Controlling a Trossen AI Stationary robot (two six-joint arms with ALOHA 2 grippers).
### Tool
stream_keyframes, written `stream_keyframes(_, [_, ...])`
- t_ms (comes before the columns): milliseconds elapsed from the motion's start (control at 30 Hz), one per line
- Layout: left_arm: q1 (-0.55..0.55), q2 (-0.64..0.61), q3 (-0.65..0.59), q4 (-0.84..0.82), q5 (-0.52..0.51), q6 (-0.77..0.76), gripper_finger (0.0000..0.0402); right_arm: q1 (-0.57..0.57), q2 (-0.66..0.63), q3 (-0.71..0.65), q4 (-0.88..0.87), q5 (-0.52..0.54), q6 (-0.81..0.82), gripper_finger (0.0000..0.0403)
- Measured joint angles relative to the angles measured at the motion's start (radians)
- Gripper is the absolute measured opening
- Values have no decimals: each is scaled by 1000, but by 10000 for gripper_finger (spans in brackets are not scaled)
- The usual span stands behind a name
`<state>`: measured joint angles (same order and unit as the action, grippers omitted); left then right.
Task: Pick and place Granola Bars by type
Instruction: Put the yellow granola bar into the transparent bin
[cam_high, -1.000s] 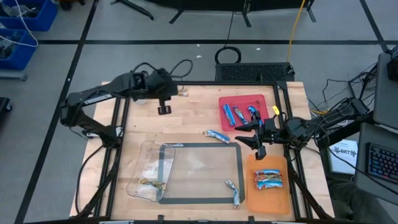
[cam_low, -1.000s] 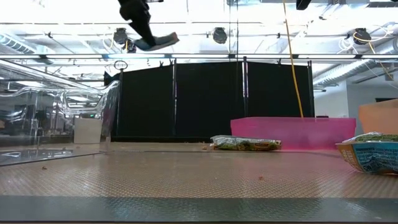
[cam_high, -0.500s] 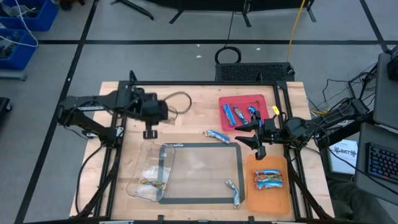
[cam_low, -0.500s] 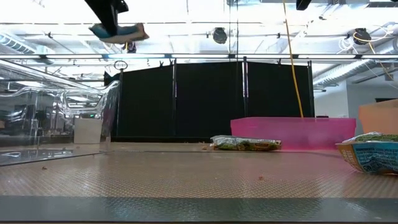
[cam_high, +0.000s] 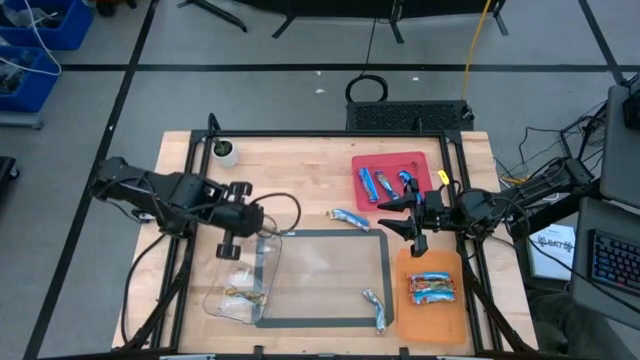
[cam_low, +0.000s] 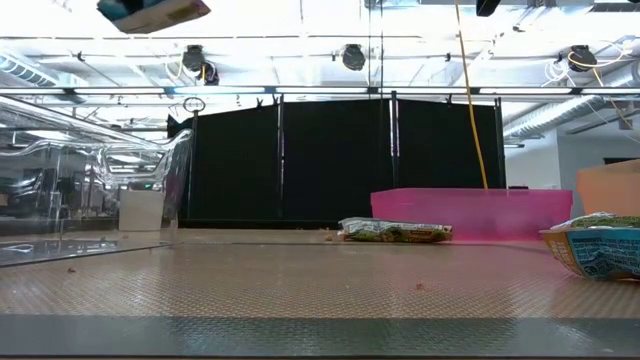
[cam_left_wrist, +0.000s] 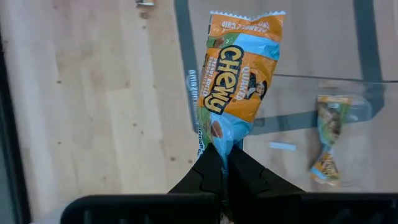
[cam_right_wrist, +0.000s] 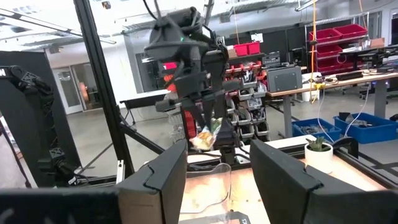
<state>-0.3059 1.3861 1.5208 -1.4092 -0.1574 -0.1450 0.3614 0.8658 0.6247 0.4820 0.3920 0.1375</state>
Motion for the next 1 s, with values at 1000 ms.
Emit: stream_keyframes(1000, [-193,1,-657,504,77,-206,9,0,0,0,-1,-3,9,167])
